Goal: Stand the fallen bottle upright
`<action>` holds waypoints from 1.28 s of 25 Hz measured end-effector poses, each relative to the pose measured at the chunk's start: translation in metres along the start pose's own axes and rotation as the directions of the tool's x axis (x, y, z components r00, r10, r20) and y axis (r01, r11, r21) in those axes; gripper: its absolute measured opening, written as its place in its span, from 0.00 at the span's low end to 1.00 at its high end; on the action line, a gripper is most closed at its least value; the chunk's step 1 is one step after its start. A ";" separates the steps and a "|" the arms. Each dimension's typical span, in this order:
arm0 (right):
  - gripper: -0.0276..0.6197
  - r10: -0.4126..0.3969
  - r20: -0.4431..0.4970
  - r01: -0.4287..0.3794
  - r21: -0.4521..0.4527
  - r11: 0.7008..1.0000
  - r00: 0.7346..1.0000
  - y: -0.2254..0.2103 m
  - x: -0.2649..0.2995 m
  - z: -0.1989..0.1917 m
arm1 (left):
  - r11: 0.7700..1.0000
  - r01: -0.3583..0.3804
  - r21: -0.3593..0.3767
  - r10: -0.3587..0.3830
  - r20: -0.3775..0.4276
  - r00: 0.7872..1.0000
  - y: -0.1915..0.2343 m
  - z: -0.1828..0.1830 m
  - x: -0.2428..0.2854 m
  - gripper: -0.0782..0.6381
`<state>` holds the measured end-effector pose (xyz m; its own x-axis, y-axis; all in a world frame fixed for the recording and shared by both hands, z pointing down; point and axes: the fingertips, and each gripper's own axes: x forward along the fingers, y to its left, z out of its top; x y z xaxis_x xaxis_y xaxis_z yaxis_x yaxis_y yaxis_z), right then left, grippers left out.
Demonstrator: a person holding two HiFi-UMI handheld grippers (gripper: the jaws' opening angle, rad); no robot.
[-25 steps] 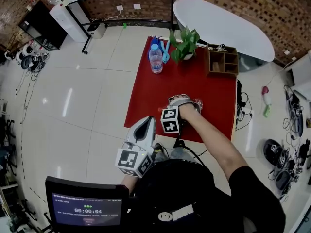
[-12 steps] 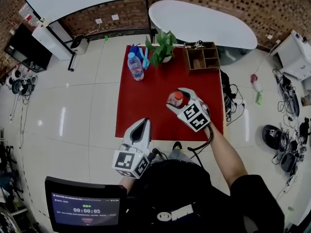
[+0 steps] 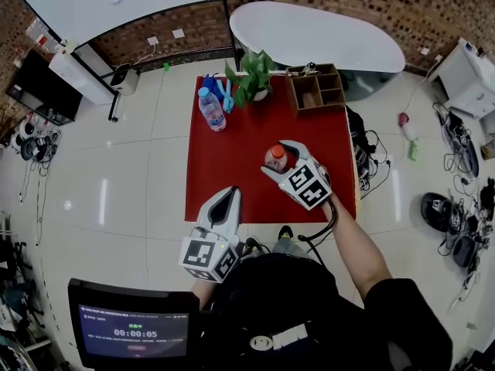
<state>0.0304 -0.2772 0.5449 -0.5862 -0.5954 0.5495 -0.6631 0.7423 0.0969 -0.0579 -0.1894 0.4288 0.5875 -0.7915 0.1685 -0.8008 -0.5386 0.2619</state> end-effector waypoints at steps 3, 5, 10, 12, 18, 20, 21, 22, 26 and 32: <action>0.52 -0.002 0.073 -0.001 0.040 0.999 0.997 -0.003 -0.013 0.018 | 1.000 0.007 -0.004 -0.007 -0.002 1.000 0.001 -0.001 0.001 0.12; 0.52 -0.007 0.111 0.002 0.051 0.999 0.994 -0.005 -0.024 0.031 | 1.000 0.015 -0.009 -0.015 -0.001 1.000 -0.001 0.000 0.003 0.12; 0.52 -0.097 0.280 0.066 0.121 0.991 0.955 -0.010 -0.086 0.066 | 0.999 0.046 -0.012 -0.046 0.011 0.999 -0.014 0.002 0.006 0.12; 0.52 -0.176 0.380 0.105 0.201 0.974 0.908 -0.014 -0.118 0.081 | 0.998 0.056 -0.013 -0.056 0.016 0.998 -0.017 0.003 0.008 0.12; 0.05 -0.323 0.420 0.184 0.338 0.923 0.848 0.011 -0.159 0.062 | 0.996 0.090 -0.021 -0.090 0.007 0.996 -0.032 0.000 0.014 0.12; 0.05 -0.290 0.378 0.151 0.356 0.922 0.879 0.030 -0.153 0.042 | 0.994 0.111 -0.018 -0.111 -0.002 0.994 -0.041 -0.004 0.017 0.12; 0.05 -0.279 0.360 0.142 0.363 0.921 0.890 0.036 -0.151 0.033 | 0.993 0.120 -0.018 -0.120 -0.006 0.993 -0.045 -0.005 0.018 0.12; 0.05 -0.274 0.345 0.139 0.370 0.919 0.898 0.040 -0.151 0.026 | 0.992 0.127 -0.018 -0.127 -0.010 0.992 -0.048 -0.007 0.018 0.12; 0.05 -0.271 0.330 0.140 0.370 0.918 0.904 0.042 -0.153 0.015 | 0.991 0.134 -0.019 -0.134 -0.018 0.991 -0.052 -0.011 0.019 0.12; 0.05 -0.251 0.349 0.120 0.355 0.927 0.903 0.044 -0.151 0.024 | 0.991 0.135 -0.021 -0.135 -0.021 0.991 -0.056 -0.012 0.019 0.12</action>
<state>0.0783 -0.1616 0.4459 -0.5254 -0.8312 0.1816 -0.8505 0.5074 -0.1382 0.0000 -0.1708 0.4285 0.6928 -0.7051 0.1512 -0.7116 -0.6345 0.3017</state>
